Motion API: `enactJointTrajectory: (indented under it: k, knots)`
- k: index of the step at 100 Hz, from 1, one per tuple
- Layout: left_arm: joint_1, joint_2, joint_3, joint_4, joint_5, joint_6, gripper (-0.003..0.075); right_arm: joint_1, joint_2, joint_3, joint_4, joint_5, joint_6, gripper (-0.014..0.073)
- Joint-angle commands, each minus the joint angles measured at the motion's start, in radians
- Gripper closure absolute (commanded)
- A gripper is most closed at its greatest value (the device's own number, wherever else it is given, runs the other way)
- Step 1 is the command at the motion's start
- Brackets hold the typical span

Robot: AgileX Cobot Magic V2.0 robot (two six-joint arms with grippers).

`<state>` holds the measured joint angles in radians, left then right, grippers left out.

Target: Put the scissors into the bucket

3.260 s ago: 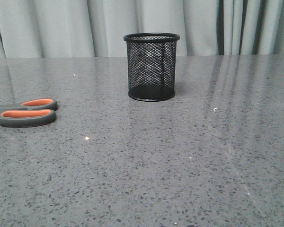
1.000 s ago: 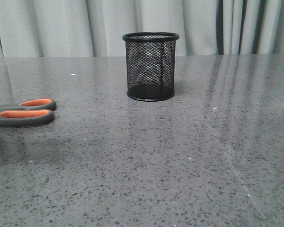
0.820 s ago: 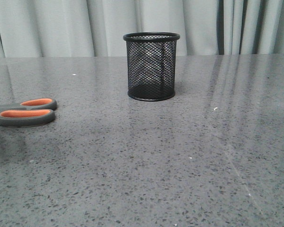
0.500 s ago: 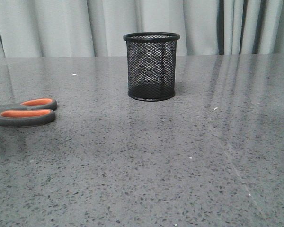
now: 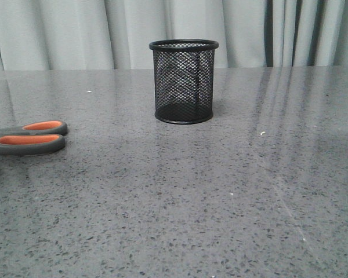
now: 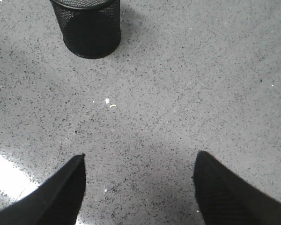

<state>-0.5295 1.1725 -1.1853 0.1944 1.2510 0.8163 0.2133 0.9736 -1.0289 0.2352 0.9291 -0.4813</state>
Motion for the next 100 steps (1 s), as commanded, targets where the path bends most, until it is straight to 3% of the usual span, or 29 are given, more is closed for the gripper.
enactJointTrajectory:
  k: [1, 15, 38, 82, 100]
  knots:
    - [0.032, 0.035, -0.051, -0.048, 0.012, 0.031, 0.0330, 0.002, 0.010, -0.034, 0.003, -0.053, -0.009, 0.0148]
    - [0.117, 0.126, -0.112, -0.194, 0.022, 0.147, 0.0332, 0.002, 0.021, -0.034, 0.003, -0.046, -0.009, 0.0148]
    - [0.207, 0.249, -0.163, -0.213, 0.022, 0.277, 0.0393, 0.002, 0.021, -0.034, 0.006, -0.045, -0.009, 0.0148]
    - [0.211, 0.348, -0.163, -0.238, 0.022, 0.391, 0.0396, 0.002, 0.021, -0.034, 0.012, -0.050, -0.009, 0.0148]
    - [0.211, 0.373, -0.163, -0.245, 0.023, 0.444, 0.0363, 0.002, 0.021, -0.034, 0.012, -0.051, -0.009, 0.0148]
